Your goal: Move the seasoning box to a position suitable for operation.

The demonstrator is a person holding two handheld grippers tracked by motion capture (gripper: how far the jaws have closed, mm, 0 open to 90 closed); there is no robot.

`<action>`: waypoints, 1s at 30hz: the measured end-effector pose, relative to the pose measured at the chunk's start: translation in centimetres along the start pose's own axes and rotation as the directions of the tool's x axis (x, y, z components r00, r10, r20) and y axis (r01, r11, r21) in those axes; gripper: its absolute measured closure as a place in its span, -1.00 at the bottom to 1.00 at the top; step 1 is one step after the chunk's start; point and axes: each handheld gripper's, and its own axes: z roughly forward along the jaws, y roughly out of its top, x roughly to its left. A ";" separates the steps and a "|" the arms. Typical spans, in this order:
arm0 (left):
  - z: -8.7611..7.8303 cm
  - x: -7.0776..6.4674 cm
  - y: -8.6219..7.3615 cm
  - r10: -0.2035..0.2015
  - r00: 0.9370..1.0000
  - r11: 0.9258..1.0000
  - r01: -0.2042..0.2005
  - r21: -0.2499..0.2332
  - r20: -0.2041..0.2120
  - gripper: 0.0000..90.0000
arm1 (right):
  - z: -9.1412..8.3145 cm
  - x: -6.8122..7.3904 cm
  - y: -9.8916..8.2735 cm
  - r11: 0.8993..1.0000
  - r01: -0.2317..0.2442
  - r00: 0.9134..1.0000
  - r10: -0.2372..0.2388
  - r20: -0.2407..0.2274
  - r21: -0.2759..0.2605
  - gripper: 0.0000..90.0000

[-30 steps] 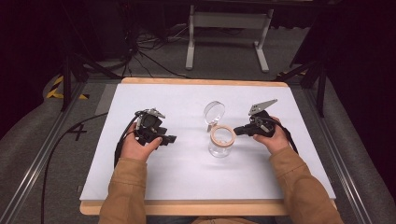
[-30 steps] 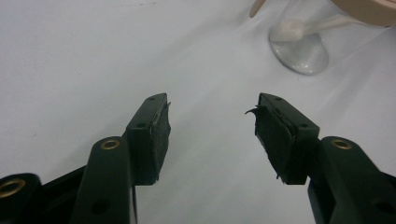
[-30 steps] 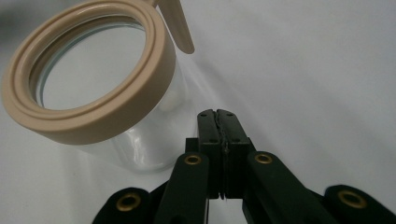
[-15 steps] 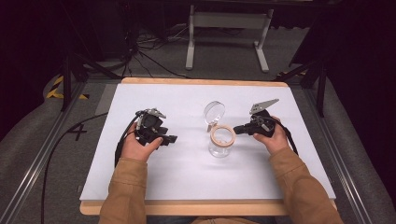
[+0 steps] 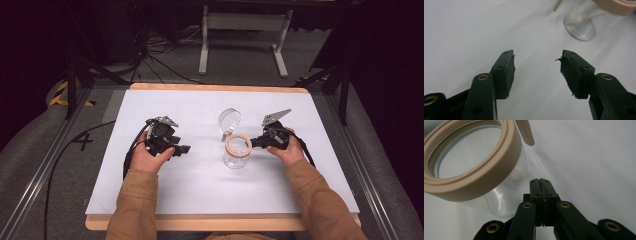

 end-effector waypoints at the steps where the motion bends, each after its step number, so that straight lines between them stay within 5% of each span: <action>1: 0.0 0.0 0.0 0.000 1.000 1.000 0.000 0.000 0.000 0.00 | 0.1 0.1 0.0 1.000 0.004 1.000 -0.004 -0.005 0.003 0.99; 16: 0.2 0.0 0.3 0.000 1.000 1.000 0.000 -0.003 0.007 -0.01 | 0.1 0.8 0.2 0.998 0.035 0.999 -0.034 -0.015 0.046 0.99; 30: 1.4 -0.4 1.8 0.046 0.998 0.999 -0.046 0.002 0.032 -0.02 | -0.6 2.2 -0.5 0.996 0.056 0.998 -0.055 -0.016 0.074 0.99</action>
